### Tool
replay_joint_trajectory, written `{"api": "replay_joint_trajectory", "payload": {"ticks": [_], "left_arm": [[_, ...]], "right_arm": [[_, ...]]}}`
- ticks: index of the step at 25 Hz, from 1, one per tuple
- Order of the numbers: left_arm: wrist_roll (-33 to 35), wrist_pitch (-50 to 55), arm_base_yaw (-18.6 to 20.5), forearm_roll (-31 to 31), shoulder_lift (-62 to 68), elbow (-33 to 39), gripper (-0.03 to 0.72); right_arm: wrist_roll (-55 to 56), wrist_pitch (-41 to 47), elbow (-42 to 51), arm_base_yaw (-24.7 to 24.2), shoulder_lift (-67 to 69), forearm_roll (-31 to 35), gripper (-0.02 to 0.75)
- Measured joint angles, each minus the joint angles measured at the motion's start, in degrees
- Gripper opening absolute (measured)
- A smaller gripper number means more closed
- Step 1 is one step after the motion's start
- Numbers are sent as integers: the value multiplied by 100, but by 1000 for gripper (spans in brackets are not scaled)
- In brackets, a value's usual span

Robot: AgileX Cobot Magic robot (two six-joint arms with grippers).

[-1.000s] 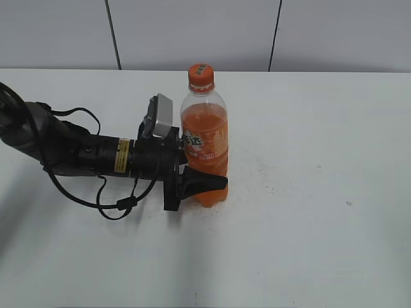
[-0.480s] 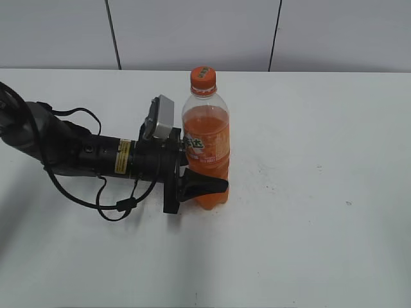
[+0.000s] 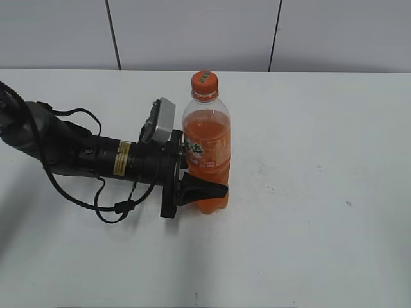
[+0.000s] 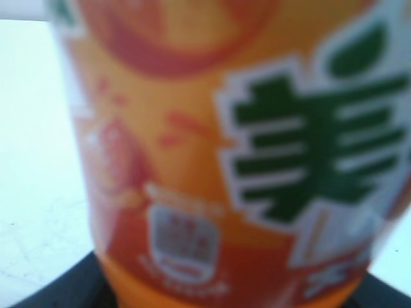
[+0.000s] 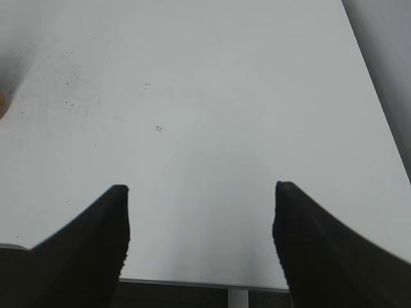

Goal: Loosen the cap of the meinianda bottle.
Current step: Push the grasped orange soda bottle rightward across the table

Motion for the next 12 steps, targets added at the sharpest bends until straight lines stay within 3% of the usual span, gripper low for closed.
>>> {"api": "replay_joint_trajectory", "payload": {"ticks": [12], "left_arm": [[0, -16, 0, 27, 0, 0, 397]], "right_arm": [[59, -7, 0, 0, 0, 0, 526]]}}
